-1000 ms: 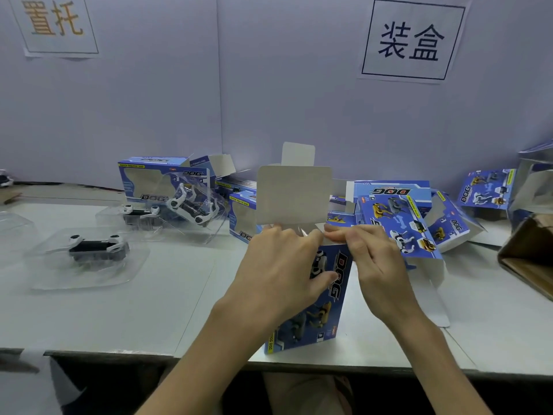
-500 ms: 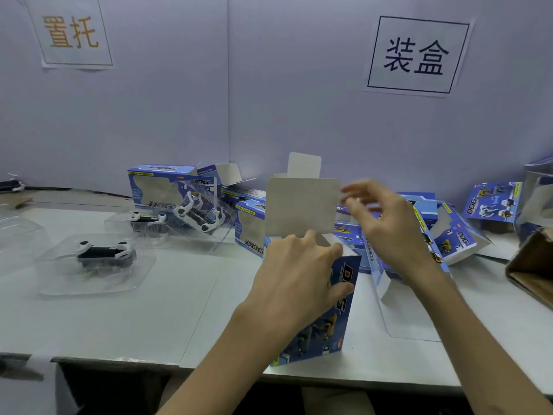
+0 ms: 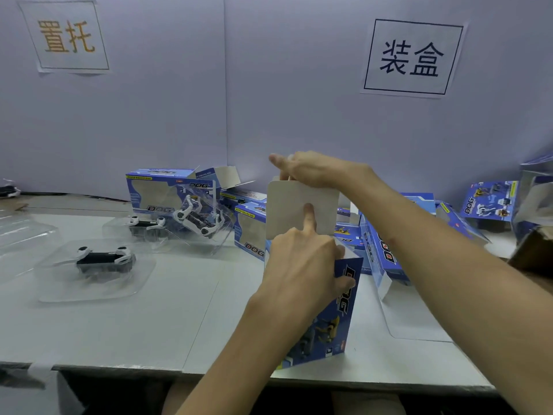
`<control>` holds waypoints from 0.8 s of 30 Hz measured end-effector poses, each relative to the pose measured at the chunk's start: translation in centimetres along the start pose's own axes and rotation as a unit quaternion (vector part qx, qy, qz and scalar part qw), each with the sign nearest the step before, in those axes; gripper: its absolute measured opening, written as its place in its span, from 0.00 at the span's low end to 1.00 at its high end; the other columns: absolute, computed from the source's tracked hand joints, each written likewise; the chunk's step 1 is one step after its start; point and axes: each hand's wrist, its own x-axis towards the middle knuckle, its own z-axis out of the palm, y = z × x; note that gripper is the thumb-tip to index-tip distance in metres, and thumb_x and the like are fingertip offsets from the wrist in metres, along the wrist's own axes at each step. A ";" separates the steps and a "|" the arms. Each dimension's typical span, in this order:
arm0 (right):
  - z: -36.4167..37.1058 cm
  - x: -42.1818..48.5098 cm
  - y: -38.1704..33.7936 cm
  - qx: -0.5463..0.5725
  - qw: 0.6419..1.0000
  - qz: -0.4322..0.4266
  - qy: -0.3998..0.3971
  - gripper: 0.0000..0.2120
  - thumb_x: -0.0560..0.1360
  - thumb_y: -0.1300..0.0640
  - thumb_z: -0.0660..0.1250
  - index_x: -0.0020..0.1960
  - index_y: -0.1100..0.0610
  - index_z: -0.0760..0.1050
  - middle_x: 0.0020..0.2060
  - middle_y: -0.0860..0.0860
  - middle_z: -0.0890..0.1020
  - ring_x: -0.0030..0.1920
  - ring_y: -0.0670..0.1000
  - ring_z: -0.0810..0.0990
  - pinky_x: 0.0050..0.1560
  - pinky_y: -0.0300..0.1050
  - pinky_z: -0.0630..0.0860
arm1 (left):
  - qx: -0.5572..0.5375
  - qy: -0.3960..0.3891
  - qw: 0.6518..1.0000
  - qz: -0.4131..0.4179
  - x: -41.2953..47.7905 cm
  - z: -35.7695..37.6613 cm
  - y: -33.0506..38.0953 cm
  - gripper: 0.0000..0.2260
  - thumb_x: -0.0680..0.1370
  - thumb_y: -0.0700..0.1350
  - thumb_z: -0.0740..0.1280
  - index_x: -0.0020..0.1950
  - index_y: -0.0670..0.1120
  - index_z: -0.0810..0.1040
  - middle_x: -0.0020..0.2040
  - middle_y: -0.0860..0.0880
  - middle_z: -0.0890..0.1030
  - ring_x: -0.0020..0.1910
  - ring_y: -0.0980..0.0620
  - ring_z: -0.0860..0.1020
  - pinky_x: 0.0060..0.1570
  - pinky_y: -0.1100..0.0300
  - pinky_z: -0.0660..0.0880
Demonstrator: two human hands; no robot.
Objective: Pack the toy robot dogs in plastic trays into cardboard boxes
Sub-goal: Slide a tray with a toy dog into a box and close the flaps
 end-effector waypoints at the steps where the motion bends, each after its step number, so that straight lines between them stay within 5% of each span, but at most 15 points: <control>1: 0.3 -0.1 0.2 0.003 1.000 0.012 -0.001 0.31 0.79 0.29 0.43 0.48 0.48 0.77 0.60 0.53 0.79 0.58 0.56 0.76 0.64 0.55 0.69 | -0.002 -0.002 1.000 0.000 0.1 -0.1 0.1 0.19 0.75 0.66 0.66 0.62 0.60 0.80 0.81 0.38 0.49 0.51 0.40 0.80 0.45 0.56 0.66; 4: 0.8 -0.7 0.0 0.017 0.999 0.004 0.033 0.34 0.74 0.24 0.41 0.43 0.46 0.77 0.58 0.54 0.79 0.57 0.58 0.77 0.65 0.59 0.70 | -0.001 -0.009 1.000 -0.004 0.4 -0.4 0.2 0.19 0.74 0.66 0.67 0.61 0.59 0.81 0.80 0.37 0.49 0.53 0.41 0.79 0.43 0.56 0.64; 8: 1.3 -1.7 -0.1 0.029 0.996 -0.032 0.074 0.38 0.71 0.24 0.39 0.33 0.50 0.75 0.40 0.53 0.79 0.43 0.57 0.76 0.52 0.53 0.71 | 0.006 -0.014 1.000 -0.002 0.5 -0.4 0.2 0.21 0.73 0.67 0.67 0.62 0.59 0.81 0.80 0.37 0.50 0.54 0.42 0.79 0.43 0.57 0.64; 12: 3.3 -2.7 0.9 0.000 0.989 -0.075 0.128 0.45 0.78 0.30 0.41 0.38 0.69 0.75 0.35 0.62 0.78 0.36 0.58 0.73 0.41 0.51 0.71 | -0.002 0.007 1.000 0.004 0.4 -0.1 0.0 0.21 0.73 0.67 0.68 0.60 0.58 0.81 0.72 0.41 0.67 0.36 0.49 0.67 0.41 0.58 0.62; 18: 3.9 -2.4 0.4 -0.046 0.968 -0.122 0.214 0.35 0.82 0.37 0.51 0.23 0.56 0.56 0.20 0.51 0.61 0.23 0.50 0.62 0.28 0.45 0.56 | 0.007 0.049 0.999 0.009 0.1 0.4 -0.1 0.20 0.74 0.65 0.68 0.61 0.57 0.81 0.61 0.45 0.78 0.39 0.48 0.69 0.40 0.58 0.61; 24: 4.9 -3.5 0.4 -0.139 0.931 -0.133 0.309 0.39 0.81 0.35 0.44 0.23 0.59 0.66 0.19 0.48 0.59 0.22 0.48 0.60 0.28 0.39 0.52 | 0.011 0.110 0.994 -0.001 -0.9 2.1 -0.1 0.17 0.77 0.46 0.67 0.66 0.57 0.75 0.51 0.50 0.82 0.49 0.45 0.78 0.40 0.57 0.58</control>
